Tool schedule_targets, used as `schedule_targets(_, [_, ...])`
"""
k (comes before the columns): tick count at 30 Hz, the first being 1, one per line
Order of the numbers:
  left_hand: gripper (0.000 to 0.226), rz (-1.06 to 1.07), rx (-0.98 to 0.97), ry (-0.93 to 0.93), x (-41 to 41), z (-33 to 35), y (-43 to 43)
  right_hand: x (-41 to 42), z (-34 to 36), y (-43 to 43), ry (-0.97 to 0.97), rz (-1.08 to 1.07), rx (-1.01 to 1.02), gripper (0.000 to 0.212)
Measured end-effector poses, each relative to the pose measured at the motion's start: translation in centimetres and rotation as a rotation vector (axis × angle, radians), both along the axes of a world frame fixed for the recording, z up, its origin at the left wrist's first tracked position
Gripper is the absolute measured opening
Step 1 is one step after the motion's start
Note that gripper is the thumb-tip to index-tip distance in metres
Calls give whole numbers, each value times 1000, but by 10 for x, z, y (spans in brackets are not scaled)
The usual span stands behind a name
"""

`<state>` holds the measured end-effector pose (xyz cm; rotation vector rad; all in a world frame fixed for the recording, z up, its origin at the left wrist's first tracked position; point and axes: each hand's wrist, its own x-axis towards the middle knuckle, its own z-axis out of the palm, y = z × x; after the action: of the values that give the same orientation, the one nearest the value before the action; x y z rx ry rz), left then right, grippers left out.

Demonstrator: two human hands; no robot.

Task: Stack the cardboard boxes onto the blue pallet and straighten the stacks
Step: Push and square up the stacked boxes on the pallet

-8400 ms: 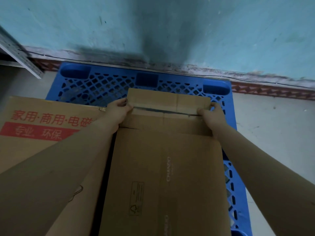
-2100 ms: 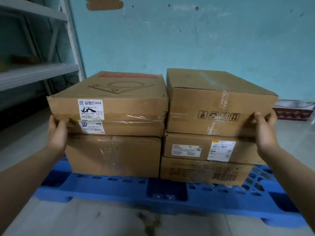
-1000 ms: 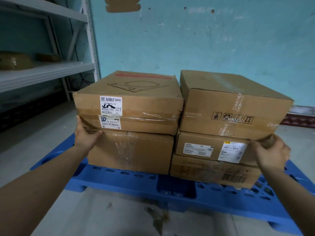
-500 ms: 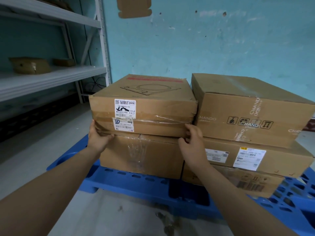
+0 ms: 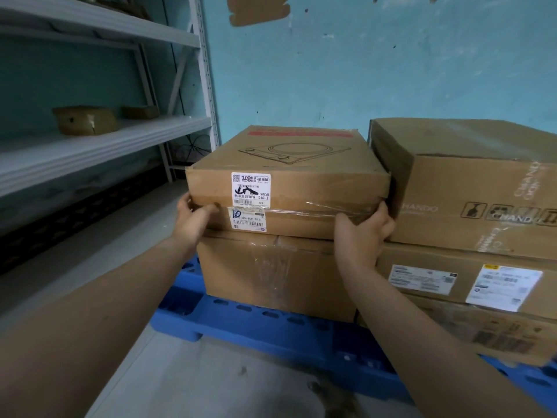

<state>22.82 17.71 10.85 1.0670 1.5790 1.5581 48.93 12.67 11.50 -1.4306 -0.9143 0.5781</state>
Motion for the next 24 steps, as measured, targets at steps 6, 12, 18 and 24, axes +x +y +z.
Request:
schedule_targets(6, [63,-22,39,-44,-3,-2,0,-2,3,5,31,0,32,91])
schedule_targets(12, [66,-34,84,-10,7,-8,-14,-2,3,-5,23,23,22,89])
schedule_targets(18, [87,-3,53,-2,15,-3,-27,-3,7,-23,-4,17,40,88])
schedule_targets(24, [93,-15,54,-13,16,-1,-38,-4,7,-39,-12,4,65,85])
